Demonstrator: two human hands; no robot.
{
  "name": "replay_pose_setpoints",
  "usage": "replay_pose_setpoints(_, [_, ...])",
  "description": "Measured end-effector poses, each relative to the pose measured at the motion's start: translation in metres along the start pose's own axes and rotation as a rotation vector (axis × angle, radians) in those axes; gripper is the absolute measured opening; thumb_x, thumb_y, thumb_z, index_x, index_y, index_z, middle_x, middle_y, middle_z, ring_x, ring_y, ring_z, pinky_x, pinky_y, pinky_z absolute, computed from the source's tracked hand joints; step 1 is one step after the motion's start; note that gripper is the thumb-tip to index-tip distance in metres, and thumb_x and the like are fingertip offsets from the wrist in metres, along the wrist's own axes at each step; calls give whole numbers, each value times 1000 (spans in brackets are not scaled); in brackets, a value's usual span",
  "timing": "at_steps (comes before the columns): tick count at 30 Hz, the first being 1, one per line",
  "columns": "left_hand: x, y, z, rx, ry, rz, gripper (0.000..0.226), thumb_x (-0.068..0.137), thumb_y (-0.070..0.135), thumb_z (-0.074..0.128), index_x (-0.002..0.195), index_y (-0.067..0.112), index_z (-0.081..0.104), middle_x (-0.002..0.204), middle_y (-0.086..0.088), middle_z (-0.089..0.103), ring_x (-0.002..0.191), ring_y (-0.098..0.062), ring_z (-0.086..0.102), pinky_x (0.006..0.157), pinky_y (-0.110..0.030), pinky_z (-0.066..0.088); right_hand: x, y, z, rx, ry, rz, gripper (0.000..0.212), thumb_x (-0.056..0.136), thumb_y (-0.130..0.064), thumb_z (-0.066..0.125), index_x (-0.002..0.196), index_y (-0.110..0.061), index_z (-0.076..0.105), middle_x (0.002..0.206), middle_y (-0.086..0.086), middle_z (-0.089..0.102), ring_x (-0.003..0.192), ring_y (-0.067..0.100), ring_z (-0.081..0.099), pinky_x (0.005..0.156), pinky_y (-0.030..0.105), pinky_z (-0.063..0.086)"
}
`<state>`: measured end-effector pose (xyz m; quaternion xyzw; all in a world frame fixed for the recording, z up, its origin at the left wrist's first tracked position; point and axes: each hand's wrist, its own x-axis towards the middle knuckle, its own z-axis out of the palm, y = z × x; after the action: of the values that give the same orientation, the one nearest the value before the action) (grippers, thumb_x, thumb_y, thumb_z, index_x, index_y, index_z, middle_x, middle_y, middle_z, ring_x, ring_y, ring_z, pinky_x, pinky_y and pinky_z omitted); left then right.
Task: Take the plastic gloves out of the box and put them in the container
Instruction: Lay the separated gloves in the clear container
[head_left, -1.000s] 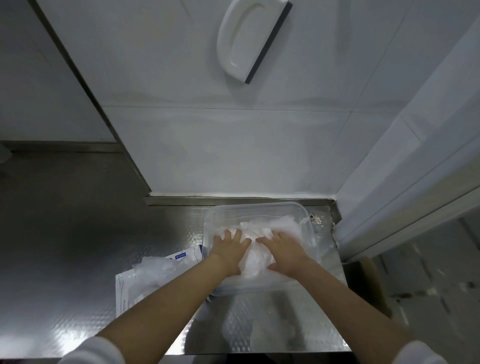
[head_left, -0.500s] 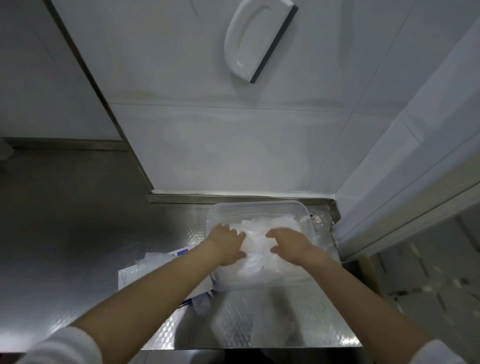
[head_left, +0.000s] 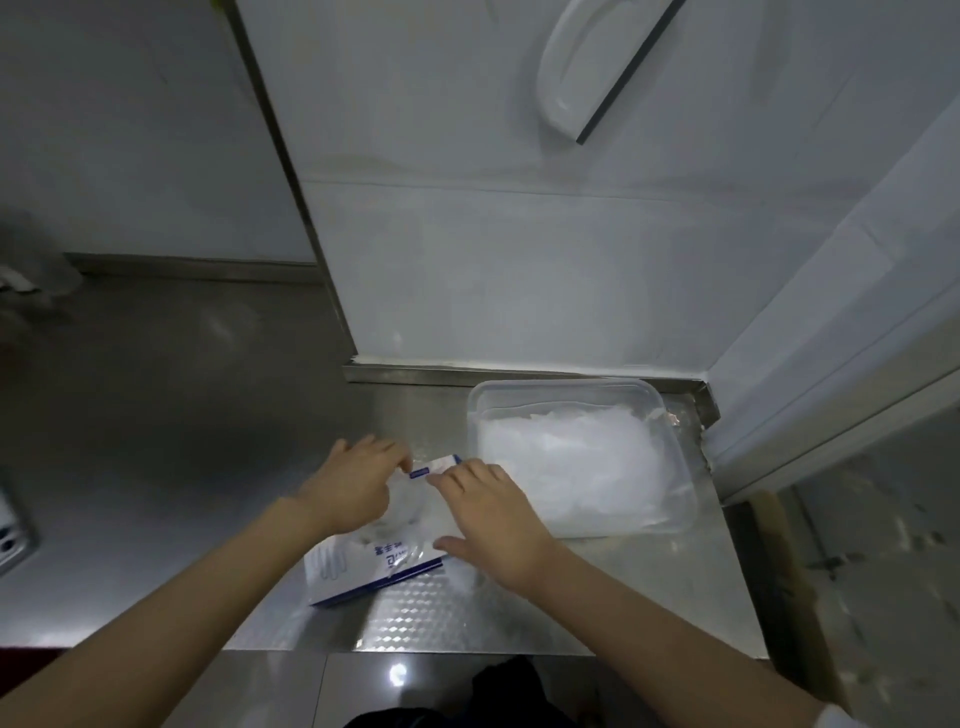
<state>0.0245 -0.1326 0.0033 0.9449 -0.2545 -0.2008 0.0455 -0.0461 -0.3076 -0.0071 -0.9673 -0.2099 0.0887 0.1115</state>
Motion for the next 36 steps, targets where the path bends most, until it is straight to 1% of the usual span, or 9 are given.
replay_pose_setpoints(4, [-14, -12, 22, -29, -191, 17, 54, 89, 27, 55, 139, 28, 32, 144, 5, 35, 130, -18, 33, 104, -34, 30, 15, -10, 16, -333, -10, 73, 82, 59, -44, 84, 127, -8, 57, 108, 8, 67, 112, 26, 59, 110, 37, 31])
replay_pose_setpoints(8, [-18, -17, 41, -67, -158, 53, 65, 88, 29, 62, 143, 24, 28, 146, 2, 32, 132, -19, 31, 104, -31, 34, 27, -15, 6, -342, 79, 57, 43, 47, -20, 86, 86, -11, 71, 67, 3, 68, 70, 18, 66, 106, 35, 39])
replay_pose_setpoints(11, [-17, -19, 52, -12, -117, 32, 67, 87, 27, 63, 144, 23, 27, 146, 1, 31, 132, -19, 31, 104, -37, 37, 28, -15, 4, -245, 44, 59, 37, 71, -3, 70, 107, -7, 62, 94, 9, 69, 91, 22, 64, 110, 30, 29])
replay_pose_setpoints(14, [-17, -18, 54, 9, -98, 39, 69, 86, 26, 64, 144, 21, 27, 144, 0, 33, 129, -21, 33, 101, -36, 38, 25, -9, -6, -19, 64, 183, 38, 86, 3, 49, 121, -10, 51, 116, 10, 61, 106, 28, 56, 92, 31, 38])
replay_pose_setpoints(22, [-12, -15, 23, -85, -246, 35, 73, 87, 30, 63, 147, 17, 25, 144, -3, 32, 133, -26, 34, 106, -34, 33, -3, 32, -53, 290, 303, 361, 29, 91, -8, 55, 120, -12, 55, 97, 1, 61, 92, 20, 58, 77, 26, 41])
replay_pose_setpoints(26, [-1, -4, -8, -404, 117, 61, 52, 87, 9, 53, 135, 23, 39, 131, 0, 46, 122, -24, 45, 103, -51, 37, -13, 46, -64, 332, 325, 396, 27, 91, -10, 56, 117, -13, 56, 89, -5, 57, 82, 15, 55, 77, 29, 46])
replay_pose_setpoints(28, [6, 8, -23, -626, 251, 139, 47, 83, 1, 54, 124, 21, 44, 122, 0, 49, 116, -21, 50, 98, -43, 43, -16, 49, -66, 352, 331, 387, 27, 91, -10, 56, 117, -13, 56, 88, -5, 56, 80, 13, 53, 76, 29, 46])
replay_pose_setpoints(32, [14, 44, -44, -775, 230, 165, 75, 82, 14, 68, 142, 24, 24, 138, 7, 34, 117, -9, 45, 96, -24, 39, -20, 54, -68, 413, 337, 349, 25, 91, -11, 56, 116, -12, 56, 84, -5, 57, 76, 13, 53, 76, 31, 48])
replay_pose_setpoints(36, [24, 64, -50, -865, 246, 101, 87, 80, 13, 73, 146, 26, 18, 127, 8, 38, 86, -16, 60, 82, -30, 52, -26, 60, -70, 525, 315, 320, 11, 91, -14, 59, 102, -15, 60, 78, -7, 59, 73, 10, 56, 73, 26, 47])
